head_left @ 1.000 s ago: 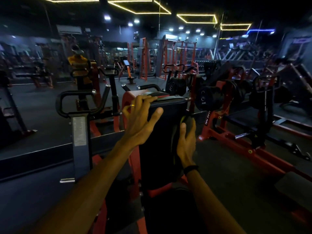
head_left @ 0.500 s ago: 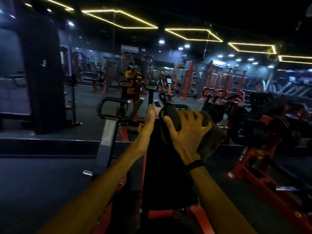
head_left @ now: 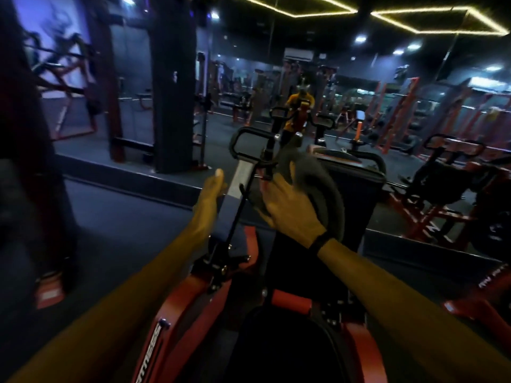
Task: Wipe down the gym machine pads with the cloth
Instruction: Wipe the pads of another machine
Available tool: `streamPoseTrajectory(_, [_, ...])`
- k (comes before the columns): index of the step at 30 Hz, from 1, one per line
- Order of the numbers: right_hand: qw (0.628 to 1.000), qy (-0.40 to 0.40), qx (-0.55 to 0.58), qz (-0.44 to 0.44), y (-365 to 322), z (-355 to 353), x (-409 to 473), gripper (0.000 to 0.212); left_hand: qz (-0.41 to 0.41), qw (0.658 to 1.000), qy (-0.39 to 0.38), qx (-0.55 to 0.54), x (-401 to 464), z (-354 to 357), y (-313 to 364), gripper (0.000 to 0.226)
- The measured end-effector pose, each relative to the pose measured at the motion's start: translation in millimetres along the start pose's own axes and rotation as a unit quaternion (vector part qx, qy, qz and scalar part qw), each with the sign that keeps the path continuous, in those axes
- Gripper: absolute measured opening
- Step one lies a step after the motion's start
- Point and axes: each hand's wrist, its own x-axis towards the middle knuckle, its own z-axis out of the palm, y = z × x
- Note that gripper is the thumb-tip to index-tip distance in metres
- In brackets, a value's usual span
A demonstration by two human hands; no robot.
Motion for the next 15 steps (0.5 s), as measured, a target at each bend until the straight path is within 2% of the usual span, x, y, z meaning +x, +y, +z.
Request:
streamPoseTrajectory(2, [0.997,0.012,0.058,-0.051,-26.0,14.0,-26.4,0.039,0.001,1.0,0.018,0.015,-10.7,-20.4,-2.4,0.027])
streamPoseTrajectory(3, [0.995,-0.025,0.073,-0.062,-41.9,23.1,-39.3,0.035,0.003,0.999,0.022,0.028,-19.9,-33.2,-5.4,0.03])
streamPoseTrajectory(4, [0.993,-0.046,0.081,-0.069,-54.7,34.0,-51.0,0.028,0.004,0.999,0.027,0.046,-28.8,-43.2,-7.8,0.04])
streamPoseTrajectory(7, [0.979,-0.138,0.12,-0.087,-98.4,41.7,-67.2,0.044,-0.027,0.992,0.024,0.123,-62.3,-93.5,-23.7,0.082])
streamPoseTrajectory(9, [0.973,-0.146,0.146,-0.105,-121.7,40.7,-69.3,0.038,-0.055,0.982,-0.017,0.18,-79.4,-128.7,-38.1,0.116])
streamPoseTrajectory(10, [0.973,-0.129,0.168,-0.097,-137.9,34.4,-65.1,0.032,-0.074,0.978,-0.024,0.195,-90.1,-150.0,-40.0,0.125])
streamPoseTrajectory(12, [0.968,-0.118,0.215,-0.047,-170.5,6.6,-46.2,0.033,-0.113,0.971,-0.029,0.209,-113.8,-185.9,-35.2,0.121])
streamPoseTrajectory(15, [0.937,-0.094,0.333,0.056,-231.1,-57.3,10.5,0.038,-0.142,0.963,-0.027,0.226,-144.6,-243.4,-21.5,0.084])
